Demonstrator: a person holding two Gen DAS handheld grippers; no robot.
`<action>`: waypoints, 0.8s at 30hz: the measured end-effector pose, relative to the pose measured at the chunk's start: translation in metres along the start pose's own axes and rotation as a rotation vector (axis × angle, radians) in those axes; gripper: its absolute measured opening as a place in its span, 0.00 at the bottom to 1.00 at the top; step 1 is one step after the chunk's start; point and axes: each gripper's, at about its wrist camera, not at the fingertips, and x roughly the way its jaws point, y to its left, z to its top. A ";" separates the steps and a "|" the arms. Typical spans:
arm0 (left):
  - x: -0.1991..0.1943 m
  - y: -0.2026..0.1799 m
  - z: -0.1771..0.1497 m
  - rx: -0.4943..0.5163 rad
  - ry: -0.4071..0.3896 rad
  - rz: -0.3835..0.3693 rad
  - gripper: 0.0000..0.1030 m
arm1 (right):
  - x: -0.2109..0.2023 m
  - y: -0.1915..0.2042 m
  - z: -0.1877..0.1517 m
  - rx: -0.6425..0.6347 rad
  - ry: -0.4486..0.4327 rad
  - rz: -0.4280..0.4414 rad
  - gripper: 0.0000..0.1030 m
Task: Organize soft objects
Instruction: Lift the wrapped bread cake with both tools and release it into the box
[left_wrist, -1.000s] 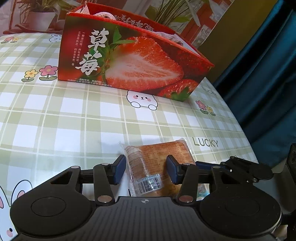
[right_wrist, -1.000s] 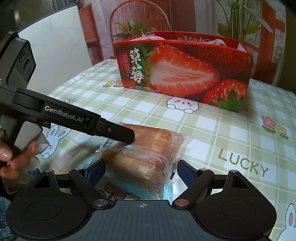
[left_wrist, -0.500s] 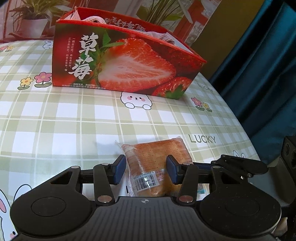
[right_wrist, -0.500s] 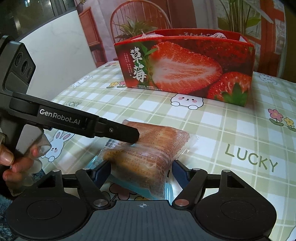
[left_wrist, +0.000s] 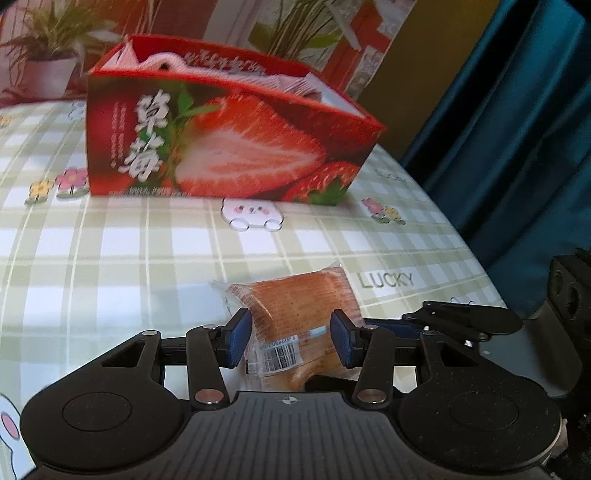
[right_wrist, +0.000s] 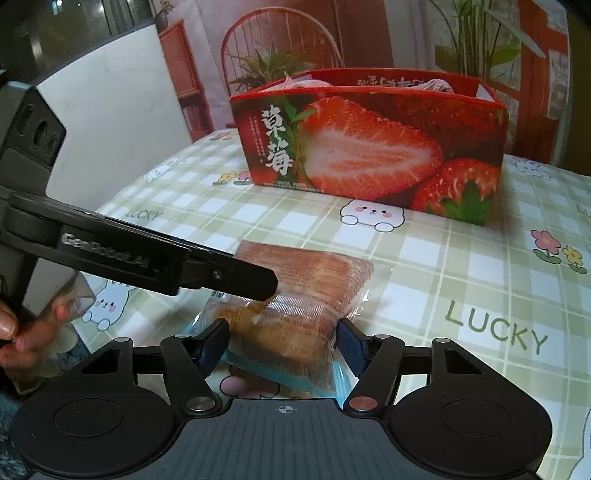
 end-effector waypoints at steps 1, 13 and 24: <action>-0.001 -0.001 0.003 0.009 -0.009 -0.004 0.47 | 0.000 -0.001 0.001 0.005 -0.002 0.001 0.57; -0.039 -0.011 0.079 0.088 -0.198 -0.035 0.47 | -0.015 -0.011 0.065 -0.050 -0.140 -0.022 0.52; -0.036 0.005 0.189 0.086 -0.279 -0.077 0.47 | -0.018 -0.032 0.176 -0.131 -0.277 -0.070 0.52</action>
